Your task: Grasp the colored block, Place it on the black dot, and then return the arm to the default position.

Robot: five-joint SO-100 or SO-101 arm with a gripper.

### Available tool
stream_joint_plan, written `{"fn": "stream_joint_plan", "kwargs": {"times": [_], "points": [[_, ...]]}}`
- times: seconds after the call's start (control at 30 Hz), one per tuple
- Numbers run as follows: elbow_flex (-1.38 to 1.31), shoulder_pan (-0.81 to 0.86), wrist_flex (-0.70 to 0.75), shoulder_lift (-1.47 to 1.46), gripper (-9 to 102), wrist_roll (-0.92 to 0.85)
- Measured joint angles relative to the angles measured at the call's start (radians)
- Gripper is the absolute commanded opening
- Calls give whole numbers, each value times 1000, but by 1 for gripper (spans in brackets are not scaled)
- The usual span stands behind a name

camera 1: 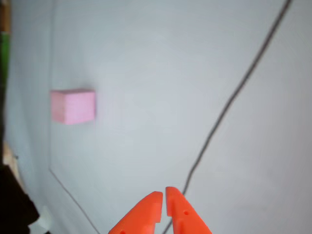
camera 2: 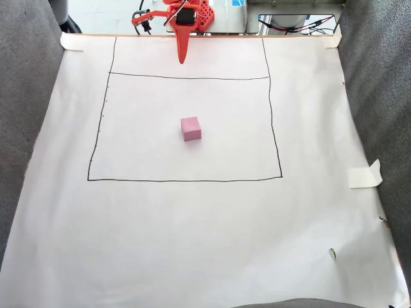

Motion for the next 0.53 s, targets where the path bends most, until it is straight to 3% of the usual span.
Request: {"fn": "stream_joint_plan", "kwargs": {"times": [0.53], "points": [[0, -8, 35, 0, 0, 25]]}}
